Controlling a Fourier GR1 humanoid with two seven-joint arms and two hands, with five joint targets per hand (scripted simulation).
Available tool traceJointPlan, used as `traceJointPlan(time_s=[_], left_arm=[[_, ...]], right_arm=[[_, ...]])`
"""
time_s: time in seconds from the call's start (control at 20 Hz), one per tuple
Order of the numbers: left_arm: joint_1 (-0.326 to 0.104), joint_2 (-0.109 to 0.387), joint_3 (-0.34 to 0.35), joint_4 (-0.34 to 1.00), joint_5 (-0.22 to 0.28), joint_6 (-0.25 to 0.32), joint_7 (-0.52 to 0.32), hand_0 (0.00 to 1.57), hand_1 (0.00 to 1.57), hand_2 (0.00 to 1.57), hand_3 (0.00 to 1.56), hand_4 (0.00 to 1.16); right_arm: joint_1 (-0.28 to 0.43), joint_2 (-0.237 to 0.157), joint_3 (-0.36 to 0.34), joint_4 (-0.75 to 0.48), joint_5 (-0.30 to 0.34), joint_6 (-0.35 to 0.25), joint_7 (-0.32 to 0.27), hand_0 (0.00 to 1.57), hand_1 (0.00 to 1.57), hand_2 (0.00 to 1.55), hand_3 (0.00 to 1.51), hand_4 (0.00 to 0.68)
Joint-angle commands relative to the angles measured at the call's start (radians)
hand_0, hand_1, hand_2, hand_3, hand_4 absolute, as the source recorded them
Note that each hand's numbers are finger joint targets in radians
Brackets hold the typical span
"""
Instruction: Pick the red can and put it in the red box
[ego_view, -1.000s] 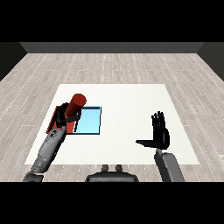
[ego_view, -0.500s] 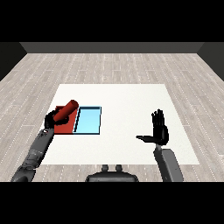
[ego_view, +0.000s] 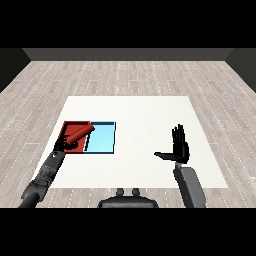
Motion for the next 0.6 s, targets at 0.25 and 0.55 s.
traceJointPlan(time_s=[0.25, 0.55], left_arm=[[-0.112, 0.029, -0.012, 0.21, -0.055, -0.136, 0.006, 0.0, 0.0, 0.0, 0.0, 0.0], [-0.087, 0.009, 0.267, -0.011, 0.234, -0.189, -0.323, 0.0, 0.0, 0.0, 0.0, 0.0]], right_arm=[[-0.033, 0.004, -0.026, 0.016, -0.022, 0.028, -0.001, 0.0, 0.0, 0.0, 0.0, 0.0], [-0.017, 0.017, -0.012, 0.011, -0.027, 0.049, -0.036, 0.0, 0.0, 0.0, 0.0, 0.0]])
